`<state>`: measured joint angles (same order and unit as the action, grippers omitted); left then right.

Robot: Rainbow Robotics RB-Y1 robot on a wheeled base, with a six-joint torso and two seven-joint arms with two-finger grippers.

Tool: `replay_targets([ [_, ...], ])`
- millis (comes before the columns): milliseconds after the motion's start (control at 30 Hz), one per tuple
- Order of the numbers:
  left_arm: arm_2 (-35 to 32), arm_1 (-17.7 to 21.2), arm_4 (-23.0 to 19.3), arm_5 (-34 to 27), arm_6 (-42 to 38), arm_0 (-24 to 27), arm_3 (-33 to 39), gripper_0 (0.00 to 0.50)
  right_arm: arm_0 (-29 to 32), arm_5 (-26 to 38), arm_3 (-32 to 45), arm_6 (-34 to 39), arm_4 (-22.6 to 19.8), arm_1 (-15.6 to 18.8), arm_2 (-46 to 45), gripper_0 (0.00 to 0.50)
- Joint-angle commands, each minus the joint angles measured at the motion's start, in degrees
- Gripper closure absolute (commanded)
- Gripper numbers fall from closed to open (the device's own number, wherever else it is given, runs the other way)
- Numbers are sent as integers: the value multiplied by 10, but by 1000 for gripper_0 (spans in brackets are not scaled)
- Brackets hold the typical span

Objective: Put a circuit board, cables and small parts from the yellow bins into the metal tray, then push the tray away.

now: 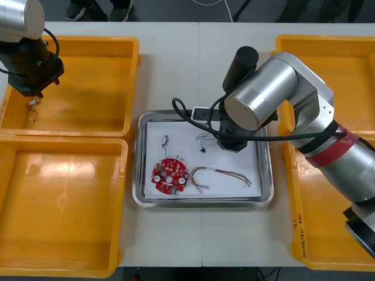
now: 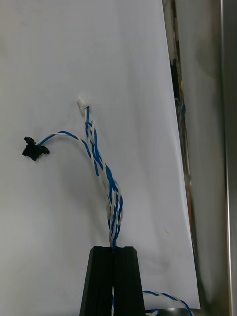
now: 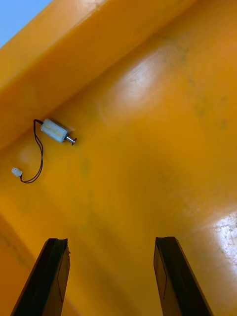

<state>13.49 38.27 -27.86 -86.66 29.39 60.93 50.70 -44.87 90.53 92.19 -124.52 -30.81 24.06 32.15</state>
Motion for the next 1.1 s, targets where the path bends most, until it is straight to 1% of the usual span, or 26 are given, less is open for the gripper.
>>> replay_targets([
  [33, -20, 27, 15, 25, -6, 18, 1, 0, 3, -6, -4, -15, -10, -6, 10, 500],
  [133, -20, 29, 18, 45, -9, 8, 1, 0, 3, -6, -16, -10, -20, -6, 14, 500],
  [333, -20, 33, 38, 78, -8, -18, 1, 0, 5, -6, -23, 0, -28, -8, 15, 500],
  [467, -20, 33, 49, 90, -7, -35, 1, 0, 5, -7, -23, 4, -32, -10, 15, 500],
  [667, -19, 33, 76, 95, -8, -51, 1, 0, 5, -27, -23, 6, -35, -11, 15, 500],
  [700, -20, 33, 82, 96, -9, -53, 2, 0, 5, -31, -23, 6, -32, -12, 15, 483],
  [767, -19, 33, 86, 95, -9, -56, 1, 0, 5, -33, -23, 6, -30, -13, 15, 421],
  [833, -19, 33, 94, 96, -10, -60, 1, 0, 5, -33, -23, 6, -29, -14, 15, 207],
  [867, -19, 32, 96, 96, -10, -61, 1, 0, 5, -34, -23, 7, -29, -14, 15, 165],
  [900, -20, 32, 98, 95, -11, -62, 1, 0, 5, -36, -23, 7, -29, -14, 15, 23],
  [933, -19, 32, 99, 96, -12, -63, 1, 0, 5, -38, -23, 7, -29, -14, 15, 0],
  [1100, -19, 31, 105, 105, -15, -68, 2, 0, 5, -39, -23, 8, -29, -15, 15, 0],
])
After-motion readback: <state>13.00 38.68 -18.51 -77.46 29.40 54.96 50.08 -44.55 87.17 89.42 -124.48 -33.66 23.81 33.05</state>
